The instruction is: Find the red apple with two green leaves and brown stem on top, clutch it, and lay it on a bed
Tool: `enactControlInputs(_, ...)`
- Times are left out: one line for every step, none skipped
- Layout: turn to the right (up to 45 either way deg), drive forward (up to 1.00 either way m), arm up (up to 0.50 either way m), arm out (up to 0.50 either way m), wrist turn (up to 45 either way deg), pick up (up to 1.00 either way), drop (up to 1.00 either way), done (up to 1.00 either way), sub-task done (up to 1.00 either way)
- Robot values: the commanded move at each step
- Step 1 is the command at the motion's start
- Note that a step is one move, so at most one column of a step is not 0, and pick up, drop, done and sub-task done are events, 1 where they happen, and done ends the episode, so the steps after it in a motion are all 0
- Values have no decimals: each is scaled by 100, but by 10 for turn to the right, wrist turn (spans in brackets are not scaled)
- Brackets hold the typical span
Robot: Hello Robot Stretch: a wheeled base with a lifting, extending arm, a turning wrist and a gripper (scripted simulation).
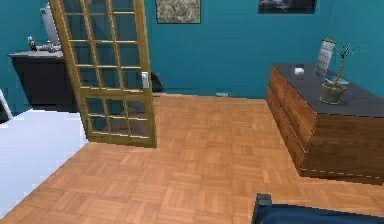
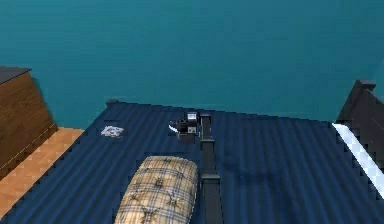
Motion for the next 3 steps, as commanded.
enactControlInputs(0, 0, -32, 0, 0, 0, 0, 0, 0)
enactControlInputs(0, 0, 0, 0, 0, 0, 100, 0, 0)
enactControlInputs(0, 0, 10, 0, 0, 0, 0, 0, 0)
